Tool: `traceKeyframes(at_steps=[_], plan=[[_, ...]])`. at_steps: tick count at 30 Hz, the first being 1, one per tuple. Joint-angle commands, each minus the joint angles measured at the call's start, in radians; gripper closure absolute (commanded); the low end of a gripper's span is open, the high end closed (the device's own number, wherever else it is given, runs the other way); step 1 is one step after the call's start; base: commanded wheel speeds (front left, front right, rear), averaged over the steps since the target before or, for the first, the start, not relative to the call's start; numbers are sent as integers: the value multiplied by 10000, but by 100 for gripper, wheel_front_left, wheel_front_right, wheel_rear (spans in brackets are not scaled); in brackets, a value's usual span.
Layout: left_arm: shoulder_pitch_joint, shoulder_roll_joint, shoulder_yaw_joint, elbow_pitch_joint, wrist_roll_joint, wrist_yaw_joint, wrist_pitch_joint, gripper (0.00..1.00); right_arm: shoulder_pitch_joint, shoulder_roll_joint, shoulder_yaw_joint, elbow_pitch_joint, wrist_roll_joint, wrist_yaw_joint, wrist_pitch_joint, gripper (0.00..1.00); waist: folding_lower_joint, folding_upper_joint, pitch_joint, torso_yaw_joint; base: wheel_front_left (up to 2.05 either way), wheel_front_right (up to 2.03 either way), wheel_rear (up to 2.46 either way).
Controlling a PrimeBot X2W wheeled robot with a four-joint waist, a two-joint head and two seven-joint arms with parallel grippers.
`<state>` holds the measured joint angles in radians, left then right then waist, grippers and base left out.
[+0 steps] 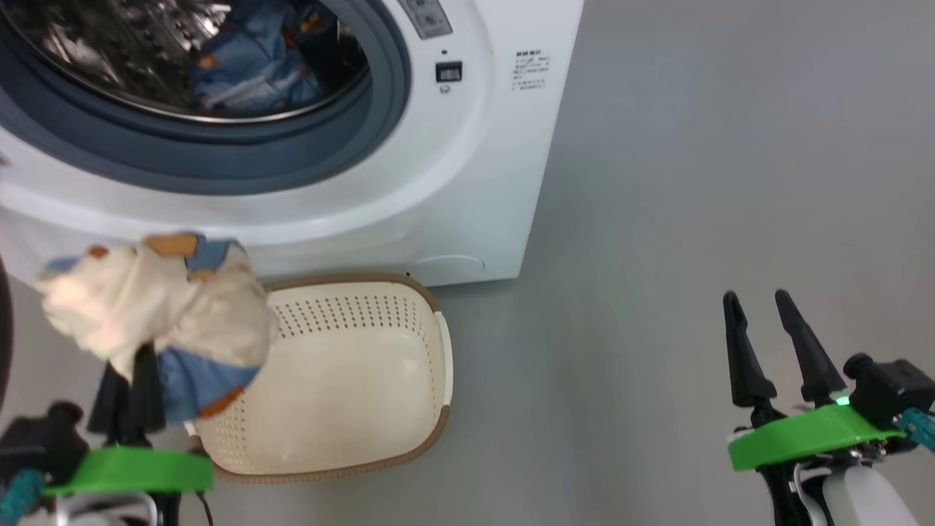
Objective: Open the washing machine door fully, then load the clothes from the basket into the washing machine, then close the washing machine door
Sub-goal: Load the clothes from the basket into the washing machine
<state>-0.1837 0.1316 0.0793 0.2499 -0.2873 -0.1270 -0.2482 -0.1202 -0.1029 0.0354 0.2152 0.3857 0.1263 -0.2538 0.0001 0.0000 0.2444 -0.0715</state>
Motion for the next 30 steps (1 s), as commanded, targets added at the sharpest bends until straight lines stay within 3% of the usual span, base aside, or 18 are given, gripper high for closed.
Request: traceKeyframes(at_steps=[1, 8, 17, 30], plan=[[-720, 323, 421, -247, 120, -24, -135, 100, -404, -25, 270, -258, -56, 44, -80, 0, -1, 0, 620, -225, 0, 0, 0], [-2394, 729, 544, 186, 158, -30, -135, 100, -852, 175, 328, -260, -61, 44, -80, 0, -1, 0, 1288, -506, 0, 0, 0], [-5124, 1525, 247, 1749, 351, -34, -135, 100, -1307, 416, 448, -236, -15, 44, -80, 0, -1, 0, 2012, -1044, 0, 0, 0], [-9109, 2240, -591, 5969, 693, -35, 109, 100, -1732, 522, 929, -287, 297, 44, -80, 0, -1, 0, 2883, -1816, 0, 0, 0]])
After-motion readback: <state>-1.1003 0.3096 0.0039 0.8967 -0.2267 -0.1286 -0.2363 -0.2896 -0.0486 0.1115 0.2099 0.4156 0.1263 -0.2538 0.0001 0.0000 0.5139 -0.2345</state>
